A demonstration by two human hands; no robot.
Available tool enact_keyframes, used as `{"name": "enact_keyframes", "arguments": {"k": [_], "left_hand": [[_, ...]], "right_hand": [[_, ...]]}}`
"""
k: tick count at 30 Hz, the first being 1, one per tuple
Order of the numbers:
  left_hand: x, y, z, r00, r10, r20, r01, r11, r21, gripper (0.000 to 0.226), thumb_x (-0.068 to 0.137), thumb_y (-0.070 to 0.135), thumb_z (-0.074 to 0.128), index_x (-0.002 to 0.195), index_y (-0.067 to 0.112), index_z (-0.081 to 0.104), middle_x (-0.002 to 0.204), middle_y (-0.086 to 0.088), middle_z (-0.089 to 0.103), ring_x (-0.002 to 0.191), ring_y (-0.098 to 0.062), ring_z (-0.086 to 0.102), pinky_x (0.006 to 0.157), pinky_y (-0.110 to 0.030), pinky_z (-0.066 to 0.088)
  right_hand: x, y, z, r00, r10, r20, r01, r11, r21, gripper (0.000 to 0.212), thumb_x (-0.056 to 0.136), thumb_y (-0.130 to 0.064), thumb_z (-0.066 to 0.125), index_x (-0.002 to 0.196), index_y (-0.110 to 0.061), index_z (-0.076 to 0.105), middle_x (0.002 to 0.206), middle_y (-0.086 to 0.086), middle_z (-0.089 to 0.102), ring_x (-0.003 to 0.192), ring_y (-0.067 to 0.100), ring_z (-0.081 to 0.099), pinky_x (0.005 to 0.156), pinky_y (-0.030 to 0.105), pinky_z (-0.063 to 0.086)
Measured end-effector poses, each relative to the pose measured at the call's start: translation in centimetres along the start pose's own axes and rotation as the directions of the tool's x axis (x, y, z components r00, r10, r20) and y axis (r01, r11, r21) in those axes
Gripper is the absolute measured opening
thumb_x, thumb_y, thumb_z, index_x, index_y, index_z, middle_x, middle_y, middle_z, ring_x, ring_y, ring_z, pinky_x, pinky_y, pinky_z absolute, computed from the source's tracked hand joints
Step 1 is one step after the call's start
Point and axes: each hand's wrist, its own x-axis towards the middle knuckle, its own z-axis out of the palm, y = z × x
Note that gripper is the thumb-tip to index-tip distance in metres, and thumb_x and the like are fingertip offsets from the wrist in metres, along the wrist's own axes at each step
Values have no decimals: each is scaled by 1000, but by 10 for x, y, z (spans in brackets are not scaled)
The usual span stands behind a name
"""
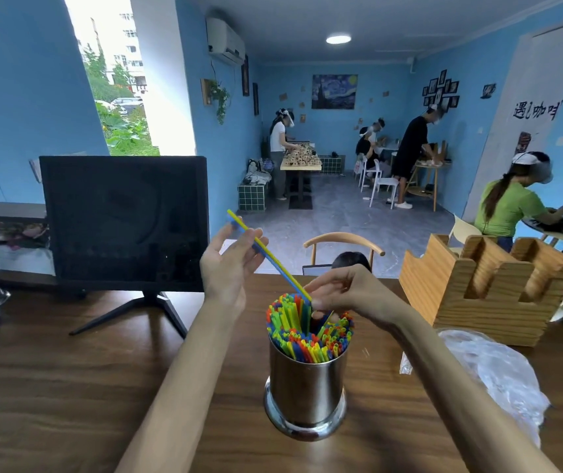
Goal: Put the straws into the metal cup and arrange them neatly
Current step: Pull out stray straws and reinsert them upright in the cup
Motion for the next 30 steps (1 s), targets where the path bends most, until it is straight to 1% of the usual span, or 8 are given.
{"name": "enact_keyframes", "arguments": {"k": [3,7,10,14,20,24,27,30], "left_hand": [[-1,0,7,988,142,59,-148,982,116,55,93,6,70,143,21,50,94,-13,78,85,-26,76,75,-34,63],[0,-1,11,973,224,61,-232,951,204,51,95,4,69,139,24,55,90,-12,78,84,-26,77,76,-39,64],[1,-1,12,973,224,52,-230,949,217,50,93,4,71,137,22,57,89,-15,77,81,-26,76,73,-39,64],[5,0,12,977,201,75,-213,948,235,49,94,5,69,138,22,56,90,-13,77,82,-27,76,75,-43,64],[6,8,17,975,136,178,-188,927,324,42,98,9,65,135,26,54,93,-12,76,80,-25,77,71,-37,63],[5,12,22,963,136,234,-215,907,362,41,98,10,66,134,25,53,95,-13,76,79,-25,77,67,-33,62],[4,12,21,962,160,221,-227,920,321,41,98,9,66,134,25,53,96,-14,76,81,-27,77,70,-36,64],[4,11,21,969,162,186,-212,932,295,44,98,9,66,138,24,52,98,-13,75,83,-26,77,70,-34,63]], "right_hand": [[-1,-3,11,997,-76,-25,69,978,-197,23,81,-7,84,102,-9,76,78,12,77,59,20,68,62,32,56],[-4,-9,24,991,-134,-22,122,945,-304,33,79,-13,87,109,-21,74,82,2,78,56,12,63,57,27,53],[-4,-10,28,988,-155,-21,132,895,-425,43,75,-25,91,113,-30,73,85,-7,77,68,19,68,66,22,52],[-7,-10,36,980,-183,-72,119,843,-525,48,77,-27,89,121,-32,71,84,-13,76,67,5,67,67,17,51],[-11,-7,40,955,-290,-67,178,736,-653,60,80,-30,84,131,-43,56,88,-18,75,68,2,67,68,16,53],[-16,-4,41,954,-273,-121,173,836,-521,49,78,-21,86,119,-39,66,86,-12,75,69,9,67,70,22,55],[-18,-5,39,957,-259,-131,191,902,-386,40,81,-11,84,112,-31,71,89,-3,73,69,3,63,72,31,55],[-21,-6,36,956,-274,-105,209,887,-413,32,87,-14,79,112,-32,73,96,-9,71,68,9,65,69,24,54]]}}
